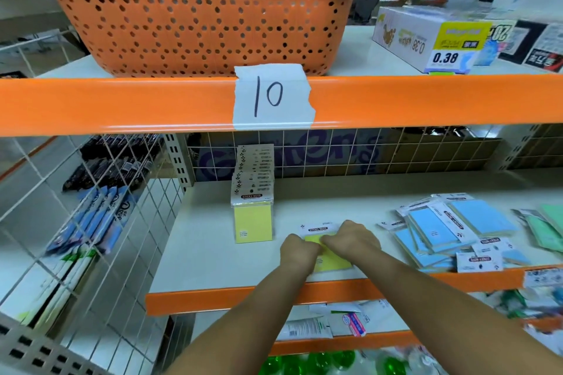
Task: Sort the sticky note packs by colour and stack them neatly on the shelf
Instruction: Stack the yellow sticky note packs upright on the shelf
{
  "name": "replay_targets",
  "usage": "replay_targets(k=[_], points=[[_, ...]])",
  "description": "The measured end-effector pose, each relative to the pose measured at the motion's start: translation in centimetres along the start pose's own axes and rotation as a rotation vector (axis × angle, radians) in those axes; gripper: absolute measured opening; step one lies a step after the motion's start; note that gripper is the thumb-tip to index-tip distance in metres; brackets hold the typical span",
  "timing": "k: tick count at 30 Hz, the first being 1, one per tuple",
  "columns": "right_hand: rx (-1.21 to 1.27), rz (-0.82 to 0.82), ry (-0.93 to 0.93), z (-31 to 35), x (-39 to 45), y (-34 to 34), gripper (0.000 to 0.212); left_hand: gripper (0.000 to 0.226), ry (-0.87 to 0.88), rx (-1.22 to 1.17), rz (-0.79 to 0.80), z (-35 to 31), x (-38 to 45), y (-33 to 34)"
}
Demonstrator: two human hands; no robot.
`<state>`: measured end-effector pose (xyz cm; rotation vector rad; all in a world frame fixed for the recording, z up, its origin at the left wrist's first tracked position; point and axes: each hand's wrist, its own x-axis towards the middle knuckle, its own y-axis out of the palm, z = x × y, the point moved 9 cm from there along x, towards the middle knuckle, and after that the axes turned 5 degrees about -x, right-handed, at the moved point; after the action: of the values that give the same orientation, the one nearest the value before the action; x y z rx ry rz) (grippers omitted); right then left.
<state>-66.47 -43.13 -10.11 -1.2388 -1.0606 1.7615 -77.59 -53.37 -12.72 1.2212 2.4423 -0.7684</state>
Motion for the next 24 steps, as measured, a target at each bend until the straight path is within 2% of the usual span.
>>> replay_targets(k=[2, 4, 5, 7, 11, 17, 24], points=[[0.101, 0.07, -0.021, 0.1, 0.2, 0.5, 0.037, 0.017, -0.003, -0.034, 0.011, -0.1, -0.1, -0.3], [0.22, 0.149, -0.064, 0.6, 0.1, 0.7, 0.034, 0.012, 0.078, -0.033, -0.026, -0.7, -0.1, -1.1], [0.273, 0.16, -0.083, 1.0, 0.1, 0.5, 0.034, 0.024, 0.138, -0.019, -0.059, -1.1, -0.3, -1.5], [0.369, 0.128, -0.143, 1.8, 0.1, -0.2, 0.038, 0.042, 0.253, 0.041, -0.142, -2.0, -1.0, -2.5], [0.457, 0.042, -0.272, 4.2, -0.5, -0.9, 0.049, 0.034, 0.392, 0.097, -0.3, -3.1, -2.3, -5.0], [0.459, -0.01, -0.396, 8.5, -2.2, 0.0, 0.031, 0.026, 0.417, 0.092, -0.4, -1.9, -2.0, -9.9], [0.4, -0.08, -0.431, 12.8, -3.0, 1.6, 0.027, 0.025, 0.381, 0.038, -0.448, 0.3, -1.0, -13.9]])
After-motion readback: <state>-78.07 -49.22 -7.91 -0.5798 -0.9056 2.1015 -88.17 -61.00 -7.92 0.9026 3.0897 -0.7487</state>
